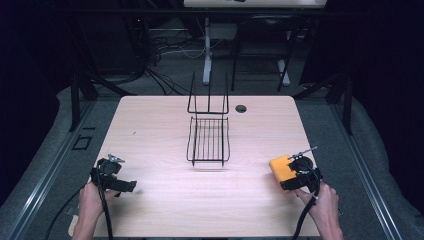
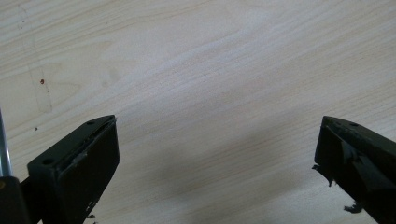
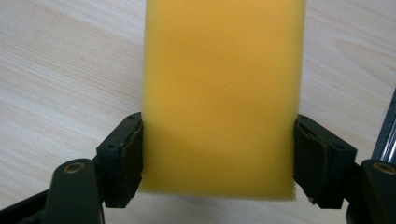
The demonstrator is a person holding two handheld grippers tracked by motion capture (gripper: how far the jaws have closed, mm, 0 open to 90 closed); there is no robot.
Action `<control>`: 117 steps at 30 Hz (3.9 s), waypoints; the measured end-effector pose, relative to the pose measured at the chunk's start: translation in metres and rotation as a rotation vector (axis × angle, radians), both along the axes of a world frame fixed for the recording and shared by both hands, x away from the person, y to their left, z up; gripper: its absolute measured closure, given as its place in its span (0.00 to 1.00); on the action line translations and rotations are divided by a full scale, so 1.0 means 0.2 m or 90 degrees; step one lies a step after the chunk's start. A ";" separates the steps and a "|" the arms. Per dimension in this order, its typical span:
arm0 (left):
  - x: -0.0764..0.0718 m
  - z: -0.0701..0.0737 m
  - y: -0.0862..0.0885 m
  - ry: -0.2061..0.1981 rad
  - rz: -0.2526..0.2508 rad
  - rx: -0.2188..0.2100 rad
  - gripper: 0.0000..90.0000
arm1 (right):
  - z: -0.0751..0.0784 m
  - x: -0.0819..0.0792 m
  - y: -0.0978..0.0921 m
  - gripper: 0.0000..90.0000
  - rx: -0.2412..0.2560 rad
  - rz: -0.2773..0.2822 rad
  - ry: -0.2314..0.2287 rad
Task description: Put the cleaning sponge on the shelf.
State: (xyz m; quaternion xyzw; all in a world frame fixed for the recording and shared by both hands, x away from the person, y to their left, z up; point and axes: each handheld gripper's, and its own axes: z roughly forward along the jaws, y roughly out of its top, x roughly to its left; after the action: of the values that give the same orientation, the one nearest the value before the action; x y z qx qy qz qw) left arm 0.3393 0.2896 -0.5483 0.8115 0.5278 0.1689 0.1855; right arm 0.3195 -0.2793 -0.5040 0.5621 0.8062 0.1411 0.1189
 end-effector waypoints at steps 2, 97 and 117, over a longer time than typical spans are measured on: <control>0.00 0.00 0.00 -0.002 -0.002 -0.001 0.00 | 0.02 0.00 0.01 0.29 0.001 0.004 -0.002; 0.00 0.01 0.00 -0.027 -0.013 -0.003 0.00 | 0.16 0.27 0.68 0.30 0.055 0.166 -0.092; 0.00 0.01 0.00 -0.026 -0.013 -0.003 0.00 | 0.12 0.31 0.81 0.30 0.066 0.181 -0.109</control>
State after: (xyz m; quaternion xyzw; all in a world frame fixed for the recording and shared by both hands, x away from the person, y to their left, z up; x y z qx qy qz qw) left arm 0.3388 0.2899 -0.5456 0.8129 0.5160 0.1821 0.1996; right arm 0.3817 -0.1165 -0.4805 0.4338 0.8562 0.2449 0.1366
